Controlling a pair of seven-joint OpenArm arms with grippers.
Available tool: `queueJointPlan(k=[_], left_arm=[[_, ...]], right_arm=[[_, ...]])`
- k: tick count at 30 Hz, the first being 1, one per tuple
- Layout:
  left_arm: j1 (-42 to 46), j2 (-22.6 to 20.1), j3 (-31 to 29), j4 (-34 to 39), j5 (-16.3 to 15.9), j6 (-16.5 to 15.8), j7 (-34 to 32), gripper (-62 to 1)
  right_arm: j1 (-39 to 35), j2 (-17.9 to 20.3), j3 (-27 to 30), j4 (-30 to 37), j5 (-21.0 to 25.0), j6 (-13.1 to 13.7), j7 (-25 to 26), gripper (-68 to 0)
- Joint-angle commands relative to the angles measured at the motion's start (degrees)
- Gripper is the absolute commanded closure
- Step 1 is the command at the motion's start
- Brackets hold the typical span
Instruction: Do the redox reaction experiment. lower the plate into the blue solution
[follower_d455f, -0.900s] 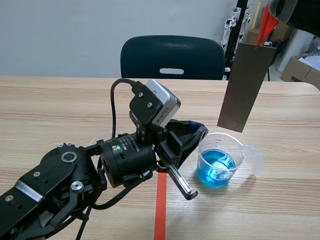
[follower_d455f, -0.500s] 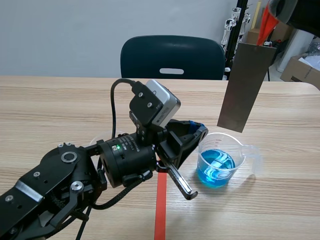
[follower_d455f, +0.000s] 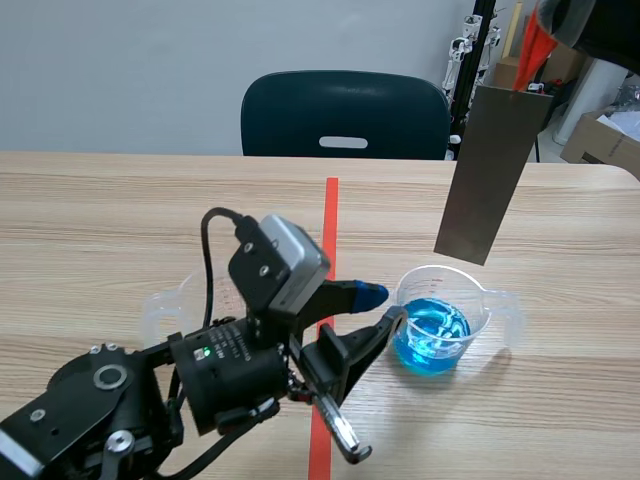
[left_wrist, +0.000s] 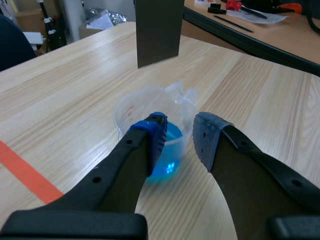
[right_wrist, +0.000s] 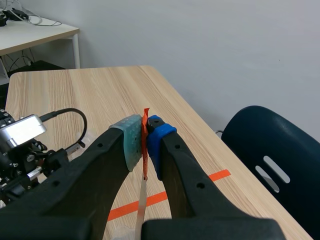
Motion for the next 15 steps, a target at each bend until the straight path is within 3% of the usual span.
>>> queueJointPlan(k=[1,6,15], left_arm=[[0.74,-1.60,0.04,1.49,-0.57,-0.09,-2.99,-17.0],[4.00,-5.51,-0.04,1.99,-0.57,-0.09,-10.29,-27.2],[11.61,-11.65,-3.67,8.41,-0.57,-0.07,-14.23,-28.8]], right_arm=[[0.81,0.28,0.26,0.57,0.85,0.44,0.63,-0.2],[0.81,-0.37,0.26,0.57,0.63,0.44,-0.39,-0.2],[0.81,-4.15,0.26,0.57,-1.90,0.44,-2.80,-0.2]])
